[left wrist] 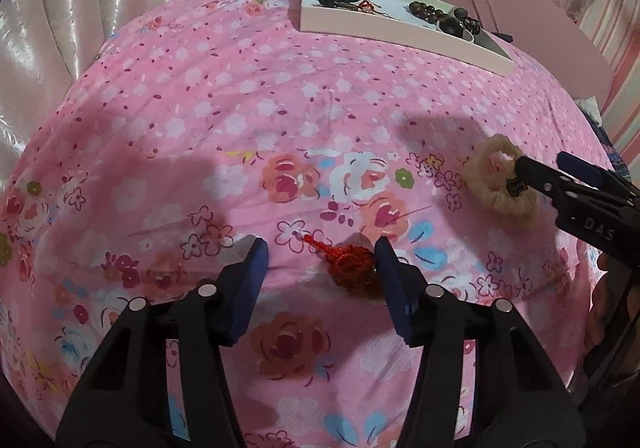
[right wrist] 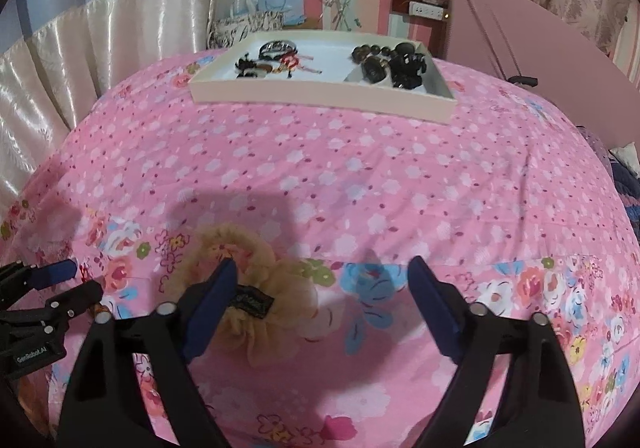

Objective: Organize jewelry
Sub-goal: 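Grasp the red tassel with the left tool while the right tool grasps the lace scrunchie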

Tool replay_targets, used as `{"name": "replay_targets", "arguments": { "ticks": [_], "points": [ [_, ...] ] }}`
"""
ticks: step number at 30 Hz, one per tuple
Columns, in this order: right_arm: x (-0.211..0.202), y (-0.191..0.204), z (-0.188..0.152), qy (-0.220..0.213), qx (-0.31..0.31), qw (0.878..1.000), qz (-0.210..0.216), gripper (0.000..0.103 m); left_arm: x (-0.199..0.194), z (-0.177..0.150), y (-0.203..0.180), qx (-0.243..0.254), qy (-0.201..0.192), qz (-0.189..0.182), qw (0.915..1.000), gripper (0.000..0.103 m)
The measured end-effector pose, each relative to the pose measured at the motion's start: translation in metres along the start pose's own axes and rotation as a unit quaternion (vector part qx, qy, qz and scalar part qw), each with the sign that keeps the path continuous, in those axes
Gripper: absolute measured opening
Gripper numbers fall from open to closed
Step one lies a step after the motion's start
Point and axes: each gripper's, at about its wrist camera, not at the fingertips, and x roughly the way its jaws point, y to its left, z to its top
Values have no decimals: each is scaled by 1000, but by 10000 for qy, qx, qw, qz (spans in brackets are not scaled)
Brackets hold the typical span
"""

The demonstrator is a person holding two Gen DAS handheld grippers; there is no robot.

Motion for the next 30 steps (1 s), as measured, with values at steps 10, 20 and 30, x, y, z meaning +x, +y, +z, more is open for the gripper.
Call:
{"name": "replay_targets", "arguments": {
  "ticks": [10,20,30],
  "points": [
    [5,4,-4,149,66,9992,366,48,-4,1,8,-125,164,-61,9998,20],
    [2,11,-5,183,47,9967,789,10,-4,0,1,-43,96,53,9999,11],
    [-3,-5,0,76,310,9954,902,7,-4,9,2,-108,86,-87,9999,10]
  ]
}}
